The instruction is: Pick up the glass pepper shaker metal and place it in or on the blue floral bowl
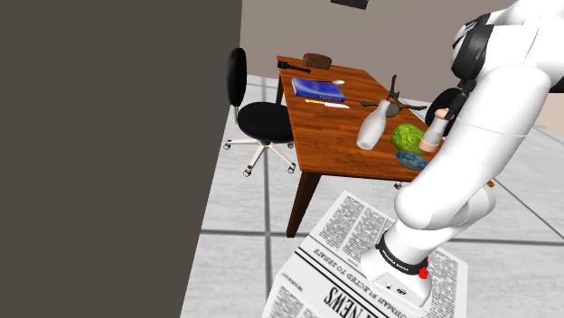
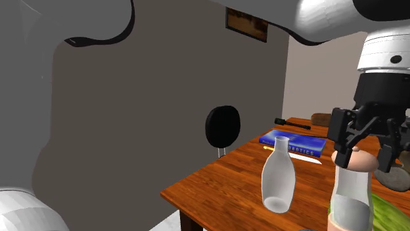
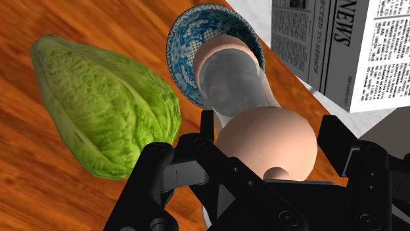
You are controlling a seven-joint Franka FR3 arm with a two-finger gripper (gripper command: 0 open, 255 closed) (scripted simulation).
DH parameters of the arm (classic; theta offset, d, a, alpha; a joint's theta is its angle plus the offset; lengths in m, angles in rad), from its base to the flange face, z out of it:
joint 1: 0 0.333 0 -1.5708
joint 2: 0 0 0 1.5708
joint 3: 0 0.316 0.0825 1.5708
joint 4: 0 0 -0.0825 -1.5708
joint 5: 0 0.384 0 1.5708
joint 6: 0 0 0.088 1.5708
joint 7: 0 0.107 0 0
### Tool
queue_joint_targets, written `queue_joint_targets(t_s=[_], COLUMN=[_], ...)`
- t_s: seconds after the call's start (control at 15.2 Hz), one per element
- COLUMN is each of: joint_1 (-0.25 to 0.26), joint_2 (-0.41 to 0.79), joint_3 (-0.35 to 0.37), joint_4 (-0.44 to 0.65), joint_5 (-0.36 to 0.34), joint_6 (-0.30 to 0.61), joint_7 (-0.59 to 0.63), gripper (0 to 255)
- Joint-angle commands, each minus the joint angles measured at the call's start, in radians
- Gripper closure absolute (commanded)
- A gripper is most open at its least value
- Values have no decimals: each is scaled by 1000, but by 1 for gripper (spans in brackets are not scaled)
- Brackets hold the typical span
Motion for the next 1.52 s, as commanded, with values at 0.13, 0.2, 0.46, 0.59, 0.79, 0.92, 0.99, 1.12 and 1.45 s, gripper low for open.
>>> queue_joint_targets(t_s=[0.13,0.2,0.46,0.59,0.79,0.92,0.99,1.12,1.45], joint_1=[6,6,5,4,1,1,1,1,0], joint_2=[-2,-1,9,16,28,30,30,30,30], joint_3=[2,3,6,8,12,13,13,13,13], joint_4=[-59,-71,-117,-138,-168,-172,-172,-172,-172], joint_5=[0,2,11,17,29,31,31,31,31], joint_6=[58,71,122,147,184,189,189,189,189], joint_7=[0,-2,-9,-13,-21,-22,-23,-23,-23], gripper=[255,255,255,255,255,255,255,255,0])
